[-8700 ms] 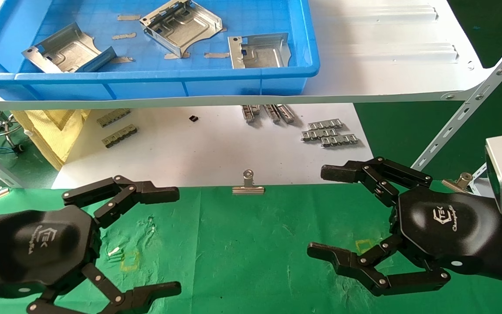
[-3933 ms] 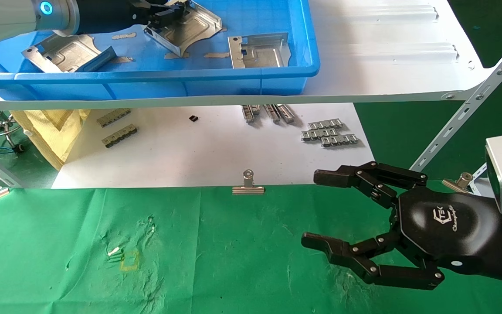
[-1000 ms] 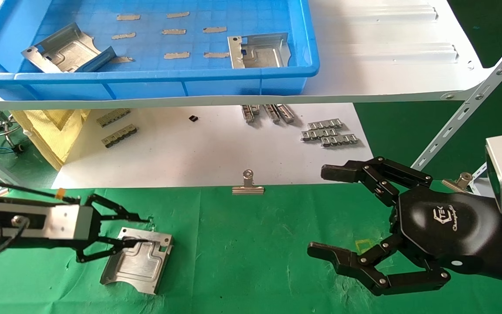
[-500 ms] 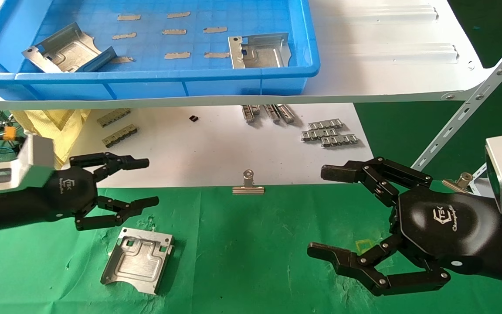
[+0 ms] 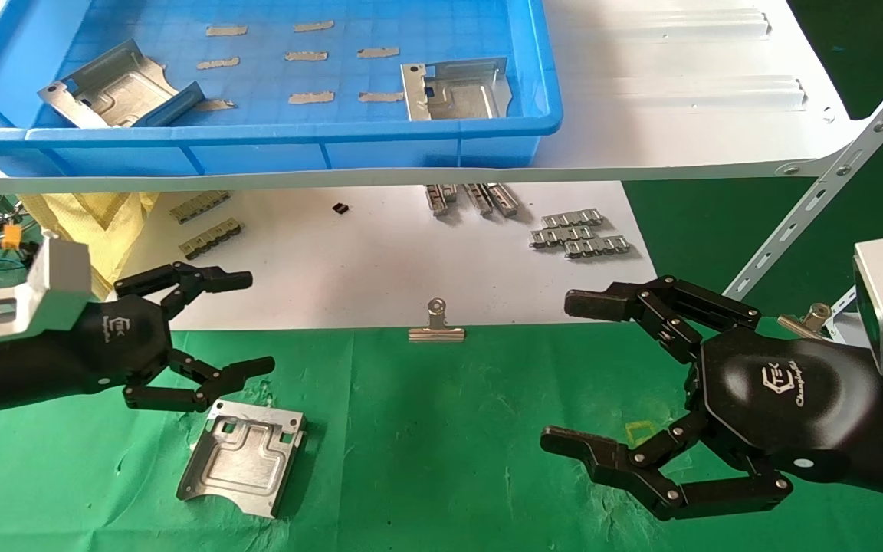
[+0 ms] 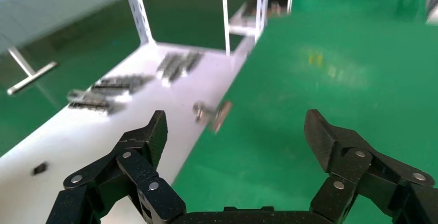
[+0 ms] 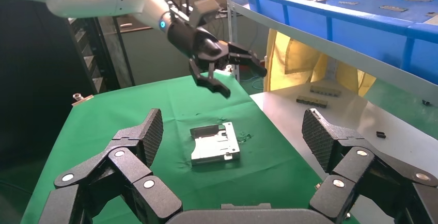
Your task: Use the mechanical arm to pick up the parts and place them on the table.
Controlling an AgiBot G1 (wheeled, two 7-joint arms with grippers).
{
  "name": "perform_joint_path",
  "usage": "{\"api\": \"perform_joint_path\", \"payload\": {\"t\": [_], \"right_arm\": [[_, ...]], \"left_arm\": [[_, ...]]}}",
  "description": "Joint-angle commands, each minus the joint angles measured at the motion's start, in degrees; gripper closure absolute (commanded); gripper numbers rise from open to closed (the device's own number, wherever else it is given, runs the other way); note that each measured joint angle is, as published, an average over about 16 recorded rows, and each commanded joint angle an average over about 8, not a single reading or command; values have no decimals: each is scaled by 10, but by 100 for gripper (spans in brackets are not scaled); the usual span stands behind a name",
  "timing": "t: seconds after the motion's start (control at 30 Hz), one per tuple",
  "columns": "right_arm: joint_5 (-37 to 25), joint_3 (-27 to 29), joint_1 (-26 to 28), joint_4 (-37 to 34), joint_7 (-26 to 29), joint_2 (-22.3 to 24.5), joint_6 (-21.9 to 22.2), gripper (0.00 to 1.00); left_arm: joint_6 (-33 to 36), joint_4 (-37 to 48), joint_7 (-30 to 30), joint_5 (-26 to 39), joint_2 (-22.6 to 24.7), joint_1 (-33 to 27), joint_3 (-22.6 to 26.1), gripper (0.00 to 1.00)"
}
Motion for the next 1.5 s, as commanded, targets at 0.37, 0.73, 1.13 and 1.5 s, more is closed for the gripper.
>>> {"api": "perform_joint_path", "payload": {"t": [0.37, 0.73, 1.13, 1.5], "right_arm": [[0, 0, 0, 0, 0, 0, 0, 0], [0, 0, 0, 0, 0, 0, 0, 0], [0, 0, 0, 0, 0, 0, 0, 0], [0, 0, 0, 0, 0, 0, 0, 0]], "left_arm": [[-10, -93, -60, 2, -16, 44, -55, 0], [-21, -194, -125, 3, -33, 92, -113, 0], [-33, -303, -195, 4, -51, 144, -176, 0], [-44, -402, -260, 5, -68, 191, -234, 0]]}}
